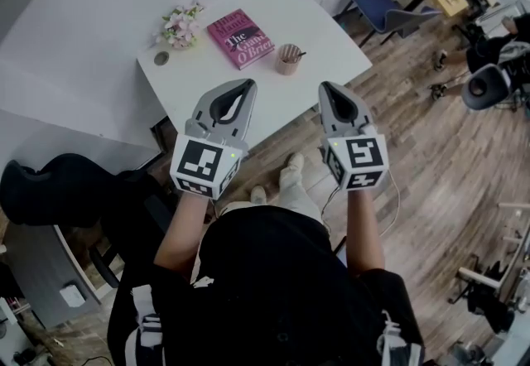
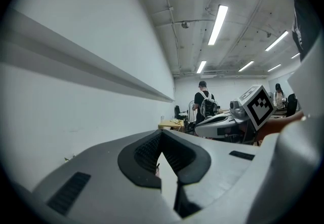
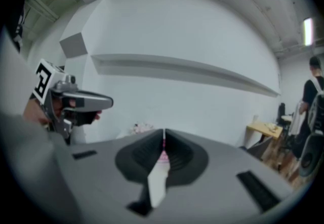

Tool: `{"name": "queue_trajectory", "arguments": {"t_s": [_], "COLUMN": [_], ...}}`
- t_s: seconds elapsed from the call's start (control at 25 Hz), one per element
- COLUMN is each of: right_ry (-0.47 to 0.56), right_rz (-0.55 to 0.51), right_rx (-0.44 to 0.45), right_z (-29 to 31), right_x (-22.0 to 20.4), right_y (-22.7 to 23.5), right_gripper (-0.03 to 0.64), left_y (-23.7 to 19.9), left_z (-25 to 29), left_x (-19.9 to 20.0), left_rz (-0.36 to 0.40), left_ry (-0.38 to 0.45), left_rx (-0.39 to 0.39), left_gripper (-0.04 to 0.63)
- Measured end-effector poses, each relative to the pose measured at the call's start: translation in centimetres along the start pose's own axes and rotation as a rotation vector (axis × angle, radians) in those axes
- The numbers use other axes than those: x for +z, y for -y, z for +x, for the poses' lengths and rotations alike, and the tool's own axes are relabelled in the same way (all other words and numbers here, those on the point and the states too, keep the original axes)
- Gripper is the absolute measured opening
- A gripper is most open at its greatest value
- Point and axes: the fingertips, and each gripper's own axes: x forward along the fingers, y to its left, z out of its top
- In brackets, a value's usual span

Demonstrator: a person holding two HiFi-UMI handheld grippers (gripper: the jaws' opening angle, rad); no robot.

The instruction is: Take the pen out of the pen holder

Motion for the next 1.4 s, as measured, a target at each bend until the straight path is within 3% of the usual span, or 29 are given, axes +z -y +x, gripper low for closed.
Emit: {"name": "queue_trajectory", "arguments": {"t_s": [0.4, 0.8, 1.4], "right_ry": [-0.023, -0.105, -0.305], "right_rz": [0.003, 0.015, -0.033], "right_rx": [0.057, 0.172, 0.383], "right_z": [5.4, 11.6, 19.0], "right_x": [-0.9, -2.4, -10.0], "right_y": [3.5, 7.5, 10.4], "right_gripper": [0.035, 0.035, 0.037], "left_y": [-1.9, -3.9, -5.2], "left_z": [5.3, 11.4, 15.8], "left_x": [-0.9, -1.9, -4.6], "left_rz": [-0.005, -0.029, -0.064], "left_ry": [-0.02, -0.057, -0.135], "left_rx": [0.037, 0.108, 0.279], "left_gripper": [0.017, 0.017, 0.017]}}
